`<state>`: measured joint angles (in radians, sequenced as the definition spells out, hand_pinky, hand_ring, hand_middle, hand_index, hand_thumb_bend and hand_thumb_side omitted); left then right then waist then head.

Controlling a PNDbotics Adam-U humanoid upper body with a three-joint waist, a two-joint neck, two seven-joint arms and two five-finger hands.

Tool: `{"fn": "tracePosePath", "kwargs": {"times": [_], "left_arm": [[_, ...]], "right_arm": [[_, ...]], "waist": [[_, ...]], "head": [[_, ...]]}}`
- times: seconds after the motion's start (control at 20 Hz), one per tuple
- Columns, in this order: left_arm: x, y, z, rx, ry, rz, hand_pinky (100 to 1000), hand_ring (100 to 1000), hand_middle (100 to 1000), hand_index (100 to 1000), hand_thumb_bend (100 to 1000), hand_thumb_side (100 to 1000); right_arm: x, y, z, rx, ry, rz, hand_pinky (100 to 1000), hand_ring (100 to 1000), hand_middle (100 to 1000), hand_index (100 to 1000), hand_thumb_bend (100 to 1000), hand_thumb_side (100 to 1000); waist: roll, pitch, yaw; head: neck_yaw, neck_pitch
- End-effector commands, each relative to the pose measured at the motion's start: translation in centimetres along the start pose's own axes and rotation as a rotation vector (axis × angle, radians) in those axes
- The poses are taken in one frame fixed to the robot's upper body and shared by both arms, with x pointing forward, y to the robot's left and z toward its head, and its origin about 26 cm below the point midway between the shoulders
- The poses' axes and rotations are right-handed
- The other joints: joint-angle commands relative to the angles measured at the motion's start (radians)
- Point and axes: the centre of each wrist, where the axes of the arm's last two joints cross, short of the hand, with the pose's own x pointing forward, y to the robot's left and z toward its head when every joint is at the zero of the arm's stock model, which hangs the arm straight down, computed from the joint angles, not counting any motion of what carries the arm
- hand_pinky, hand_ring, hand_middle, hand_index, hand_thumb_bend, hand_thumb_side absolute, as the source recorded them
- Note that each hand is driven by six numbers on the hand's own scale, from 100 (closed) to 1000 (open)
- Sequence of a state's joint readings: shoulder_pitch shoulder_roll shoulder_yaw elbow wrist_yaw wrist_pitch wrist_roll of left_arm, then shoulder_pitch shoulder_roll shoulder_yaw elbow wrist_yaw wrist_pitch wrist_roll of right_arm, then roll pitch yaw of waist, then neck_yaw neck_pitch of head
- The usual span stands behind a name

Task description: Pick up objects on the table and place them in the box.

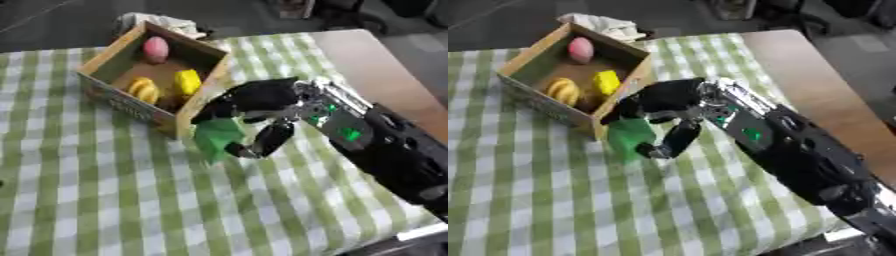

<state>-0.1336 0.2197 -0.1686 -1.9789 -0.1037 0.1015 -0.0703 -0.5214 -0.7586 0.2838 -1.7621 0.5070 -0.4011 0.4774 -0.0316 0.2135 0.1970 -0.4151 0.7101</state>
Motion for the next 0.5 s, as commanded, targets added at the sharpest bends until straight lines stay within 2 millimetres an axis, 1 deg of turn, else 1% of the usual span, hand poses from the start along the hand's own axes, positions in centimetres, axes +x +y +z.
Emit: {"fn": "tracePosePath", "kwargs": {"times": [0.05,0.2,0.35,0.5], "left_arm": [[0.7,0.3,-0.1,-0.002,-0.029,-0.01,695,597,591,824,100,702],[0.7,0.2,-0.2,-0.012,-0.034,-0.006,694,596,591,824,100,699],[0.9,0.0,-0.3,-0.025,-0.044,-0.001,695,596,591,824,100,700],[1.0,-0.1,-0.5,-0.038,-0.054,0.004,695,596,591,824,100,698]], "right_arm": [[-1.5,-2.4,0.5,-0.076,0.062,-0.015,786,639,549,982,100,128],[-3.0,-3.7,0.0,-0.136,0.115,-0.065,782,637,560,981,100,119],[-4.3,-4.7,-0.6,-0.203,0.183,-0.092,778,644,589,983,100,100],[-5.3,-5.0,-1.7,-0.26,0.257,-0.112,774,646,618,981,100,100]], "waist": [[0.007,-0.02,0.006],[0.012,-0.02,0.022],[0.011,-0.016,0.048],[0.008,-0.012,0.076]], "head": [[-0.005,-0.016],[-0.018,-0.019],[-0.037,-0.024],[-0.057,-0.027]]}}
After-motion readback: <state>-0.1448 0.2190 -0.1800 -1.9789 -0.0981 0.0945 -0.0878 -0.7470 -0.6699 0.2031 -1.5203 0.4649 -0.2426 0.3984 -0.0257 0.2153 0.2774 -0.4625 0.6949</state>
